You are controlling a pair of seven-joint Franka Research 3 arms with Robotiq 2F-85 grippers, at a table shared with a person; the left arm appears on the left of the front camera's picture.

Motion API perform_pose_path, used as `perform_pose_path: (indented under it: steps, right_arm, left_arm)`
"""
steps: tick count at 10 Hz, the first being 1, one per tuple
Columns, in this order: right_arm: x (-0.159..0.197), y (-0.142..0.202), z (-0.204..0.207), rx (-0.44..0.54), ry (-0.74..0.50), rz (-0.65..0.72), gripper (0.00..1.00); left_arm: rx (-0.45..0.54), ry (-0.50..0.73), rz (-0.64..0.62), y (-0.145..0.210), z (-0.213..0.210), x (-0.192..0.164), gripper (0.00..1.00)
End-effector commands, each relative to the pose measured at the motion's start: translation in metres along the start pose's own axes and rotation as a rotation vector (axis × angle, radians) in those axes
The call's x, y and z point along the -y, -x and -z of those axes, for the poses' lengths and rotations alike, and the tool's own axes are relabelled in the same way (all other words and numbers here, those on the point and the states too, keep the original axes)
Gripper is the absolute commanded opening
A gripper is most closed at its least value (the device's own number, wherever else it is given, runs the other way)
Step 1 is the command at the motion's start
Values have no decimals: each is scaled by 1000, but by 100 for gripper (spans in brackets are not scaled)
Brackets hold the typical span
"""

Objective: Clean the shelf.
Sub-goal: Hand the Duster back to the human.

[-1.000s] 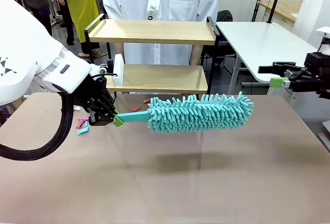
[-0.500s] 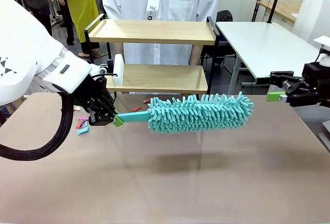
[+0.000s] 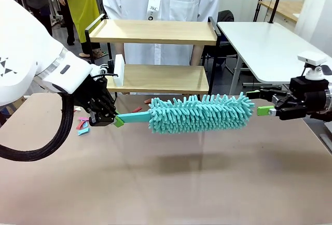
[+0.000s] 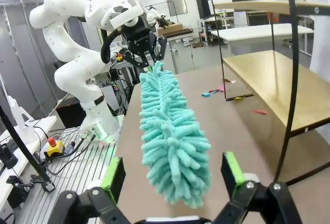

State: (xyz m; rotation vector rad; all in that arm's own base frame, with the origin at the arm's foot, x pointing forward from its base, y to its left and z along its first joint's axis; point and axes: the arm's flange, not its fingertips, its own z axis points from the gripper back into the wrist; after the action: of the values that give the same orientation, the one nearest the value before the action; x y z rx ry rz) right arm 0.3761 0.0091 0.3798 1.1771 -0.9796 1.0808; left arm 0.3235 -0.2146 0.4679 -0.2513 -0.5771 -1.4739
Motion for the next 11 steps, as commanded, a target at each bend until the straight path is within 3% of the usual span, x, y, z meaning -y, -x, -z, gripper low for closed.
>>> perform_pose_path:
  steps: [1, 11]
  right_arm:
    - [2, 9, 9, 25, 27, -25, 100]
    - [8, 24, 83, 53, -63, -25, 100]
  left_arm:
    - [-1, 2, -14, -1, -3, 1, 13]
    - [-1, 2, -14, -1, -3, 1, 13]
